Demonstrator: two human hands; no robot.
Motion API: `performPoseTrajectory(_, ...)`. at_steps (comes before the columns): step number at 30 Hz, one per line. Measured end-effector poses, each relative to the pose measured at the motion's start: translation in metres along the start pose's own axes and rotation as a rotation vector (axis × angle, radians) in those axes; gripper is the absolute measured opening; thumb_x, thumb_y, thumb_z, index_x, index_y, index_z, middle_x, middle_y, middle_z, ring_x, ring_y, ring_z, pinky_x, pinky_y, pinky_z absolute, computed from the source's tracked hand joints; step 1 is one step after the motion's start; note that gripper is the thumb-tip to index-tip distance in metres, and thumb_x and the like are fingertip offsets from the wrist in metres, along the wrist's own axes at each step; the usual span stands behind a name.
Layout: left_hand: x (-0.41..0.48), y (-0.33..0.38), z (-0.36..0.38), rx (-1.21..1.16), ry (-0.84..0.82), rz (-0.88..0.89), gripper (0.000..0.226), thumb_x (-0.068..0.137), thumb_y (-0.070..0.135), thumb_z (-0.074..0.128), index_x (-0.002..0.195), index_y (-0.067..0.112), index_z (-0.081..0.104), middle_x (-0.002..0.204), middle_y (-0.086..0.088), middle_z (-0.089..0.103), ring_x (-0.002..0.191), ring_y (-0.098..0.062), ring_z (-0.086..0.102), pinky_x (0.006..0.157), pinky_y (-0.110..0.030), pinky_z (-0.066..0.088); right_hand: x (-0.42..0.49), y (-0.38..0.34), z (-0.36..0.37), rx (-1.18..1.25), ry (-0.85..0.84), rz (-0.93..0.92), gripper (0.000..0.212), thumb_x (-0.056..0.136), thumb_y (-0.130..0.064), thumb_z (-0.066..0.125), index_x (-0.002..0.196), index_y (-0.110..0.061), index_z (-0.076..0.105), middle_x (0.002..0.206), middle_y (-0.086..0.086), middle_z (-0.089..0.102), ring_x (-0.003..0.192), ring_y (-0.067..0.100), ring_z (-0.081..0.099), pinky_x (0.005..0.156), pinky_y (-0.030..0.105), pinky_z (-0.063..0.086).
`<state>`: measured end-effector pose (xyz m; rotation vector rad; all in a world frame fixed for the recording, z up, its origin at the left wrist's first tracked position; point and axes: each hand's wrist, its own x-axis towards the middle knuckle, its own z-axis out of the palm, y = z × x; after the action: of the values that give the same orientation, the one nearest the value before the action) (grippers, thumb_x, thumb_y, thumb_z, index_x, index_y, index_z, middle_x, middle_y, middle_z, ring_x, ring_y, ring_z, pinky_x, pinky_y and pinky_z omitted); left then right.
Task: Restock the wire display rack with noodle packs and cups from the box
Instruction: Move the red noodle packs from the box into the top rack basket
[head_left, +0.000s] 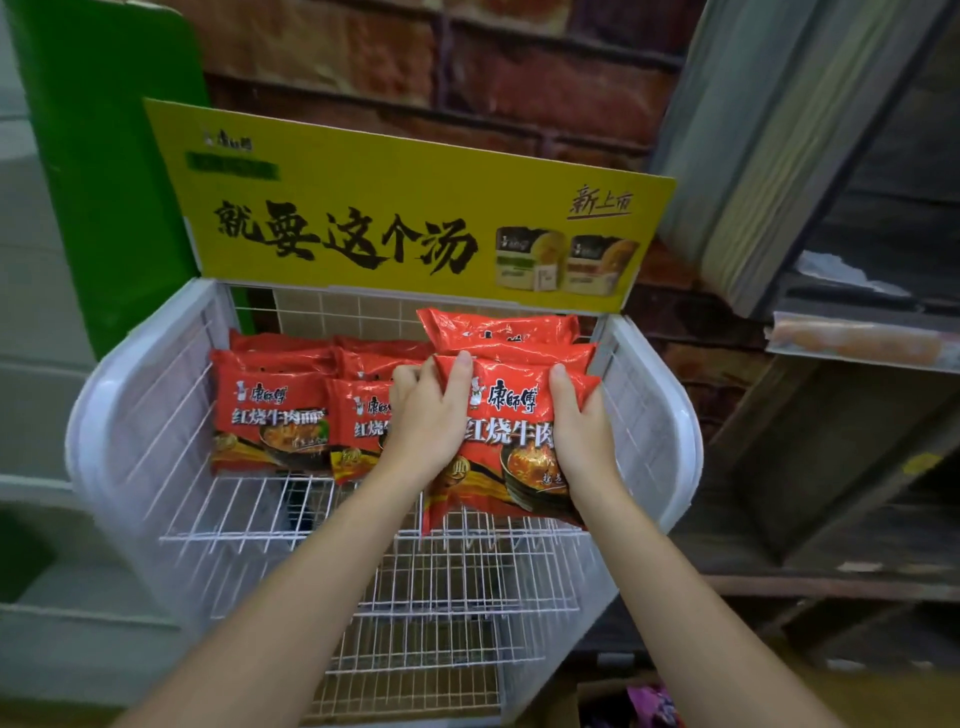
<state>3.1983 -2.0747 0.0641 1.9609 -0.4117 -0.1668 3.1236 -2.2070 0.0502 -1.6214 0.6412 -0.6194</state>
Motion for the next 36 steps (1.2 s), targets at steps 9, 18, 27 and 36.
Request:
performPoseTrajectory(9, 0.077, -0.04, 0.035, -0.099, -0.151, -0.138, 0.067, 0.083, 0.063, 0.06, 0.134, 0.027, 0.038, 0.116, 0.014, 0.056, 0.105, -0.011, 0.057, 0.088, -0.03, 0.046, 0.092, 0.06, 0.026, -0.071, -0.013, 0.124, 0.038, 0.097, -0.052, 0.048, 0.126, -0.029, 0.043, 0.098, -0.01, 0.06, 0.086, 0.009, 0.063, 0.067, 0.026, 0.051)
performPoseTrajectory(18, 0.123, -0.072, 0.074, 0.161, -0.18, -0.157, 0.125, 0.077, 0.029, 0.081, 0.153, 0.019, -0.018, 0.148, -0.004, 0.043, 0.132, -0.022, 0.046, 0.108, -0.04, 0.042, 0.156, 0.123, 0.056, -0.052, -0.032, 0.183, 0.033, 0.096, -0.053, 0.048, 0.122, -0.034, 0.043, 0.114, 0.0, 0.063, 0.098, 0.018, 0.064, 0.087, 0.042, 0.053)
performPoseTrajectory(27, 0.093, -0.082, 0.117, 0.954, -0.151, 0.23, 0.112, 0.081, 0.05, 0.07, 0.153, 0.024, -0.011, 0.162, -0.009, -0.016, 0.149, -0.034, -0.01, 0.12, -0.054, 0.006, 0.16, 0.139, 0.047, -0.135, -0.02, 0.134, 0.038, 0.097, -0.041, 0.054, 0.13, -0.029, 0.04, 0.107, -0.003, 0.063, 0.087, 0.012, 0.065, 0.067, 0.024, 0.05)
performPoseTrajectory(36, 0.093, -0.096, 0.119, 1.17, -0.205, 0.26, 0.114, 0.085, 0.05, 0.066, 0.15, 0.021, -0.022, 0.16, -0.015, -0.019, 0.147, -0.038, -0.013, 0.118, -0.056, 0.004, 0.161, 0.141, 0.046, -0.26, -0.061, 0.106, 0.06, 0.079, -0.074, 0.048, 0.128, -0.04, 0.04, 0.118, -0.004, 0.06, 0.105, 0.017, 0.062, 0.092, 0.046, 0.054)
